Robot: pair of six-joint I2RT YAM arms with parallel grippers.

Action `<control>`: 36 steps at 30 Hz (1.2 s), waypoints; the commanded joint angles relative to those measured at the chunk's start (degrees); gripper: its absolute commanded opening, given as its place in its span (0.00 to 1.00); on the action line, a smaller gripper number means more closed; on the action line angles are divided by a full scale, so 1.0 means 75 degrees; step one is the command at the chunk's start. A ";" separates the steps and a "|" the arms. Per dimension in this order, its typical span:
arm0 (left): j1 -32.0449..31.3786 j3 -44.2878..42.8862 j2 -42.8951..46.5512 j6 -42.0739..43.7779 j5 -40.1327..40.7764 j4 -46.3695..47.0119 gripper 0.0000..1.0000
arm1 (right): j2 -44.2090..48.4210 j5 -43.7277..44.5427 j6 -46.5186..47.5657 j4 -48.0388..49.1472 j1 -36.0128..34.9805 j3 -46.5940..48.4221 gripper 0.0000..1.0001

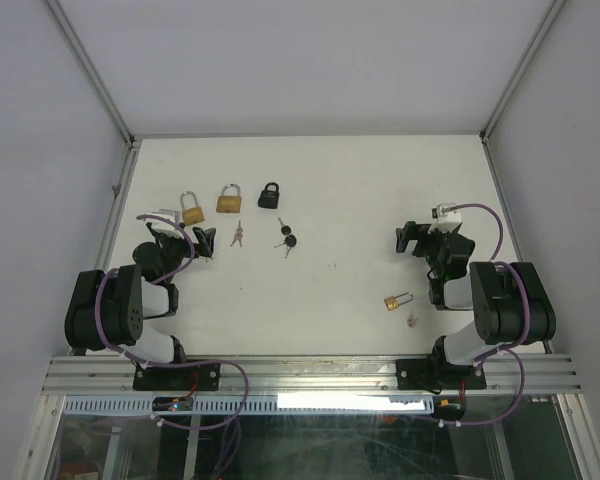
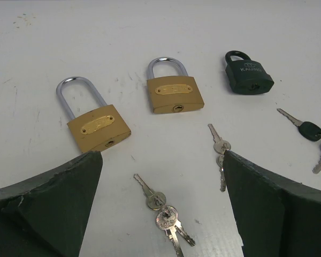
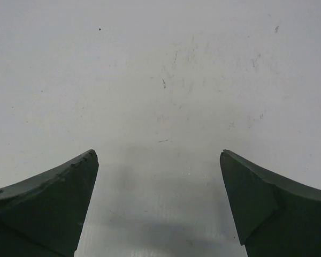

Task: Unlock with the key

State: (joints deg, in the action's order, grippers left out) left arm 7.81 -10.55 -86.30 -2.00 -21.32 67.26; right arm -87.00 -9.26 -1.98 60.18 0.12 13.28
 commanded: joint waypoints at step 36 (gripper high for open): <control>0.0101 -0.9438 -0.0805 -0.1076 0.2944 -1.2608 0.99 | 0.2115 -0.0143 -0.1980 -0.7404 0.0391 0.6269 1.00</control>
State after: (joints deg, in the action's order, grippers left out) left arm 7.99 -73.49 -84.82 -6.35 -7.90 -5.76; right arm -69.76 -5.30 -12.75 15.11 3.09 51.64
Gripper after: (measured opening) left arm 0.991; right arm 0.999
